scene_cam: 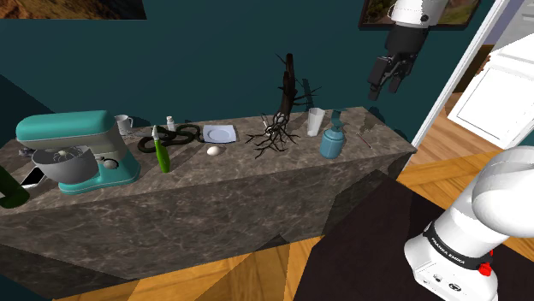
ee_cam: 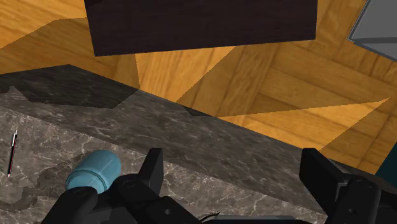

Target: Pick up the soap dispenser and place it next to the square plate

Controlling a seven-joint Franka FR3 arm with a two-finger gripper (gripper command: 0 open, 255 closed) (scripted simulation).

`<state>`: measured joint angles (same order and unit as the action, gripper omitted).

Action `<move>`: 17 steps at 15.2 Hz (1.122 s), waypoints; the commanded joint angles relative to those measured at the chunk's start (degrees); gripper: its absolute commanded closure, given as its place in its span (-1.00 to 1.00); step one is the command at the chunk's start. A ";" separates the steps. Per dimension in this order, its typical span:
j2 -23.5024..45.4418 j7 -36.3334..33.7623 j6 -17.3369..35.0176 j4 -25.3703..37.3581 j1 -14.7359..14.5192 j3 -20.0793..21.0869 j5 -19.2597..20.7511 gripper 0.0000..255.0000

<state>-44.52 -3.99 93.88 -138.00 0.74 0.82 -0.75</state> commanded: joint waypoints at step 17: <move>19.90 4.42 34.43 -7.77 6.60 -8.90 5.44 -1.00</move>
<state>-26.38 0.03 126.31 -146.14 6.96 -7.42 4.53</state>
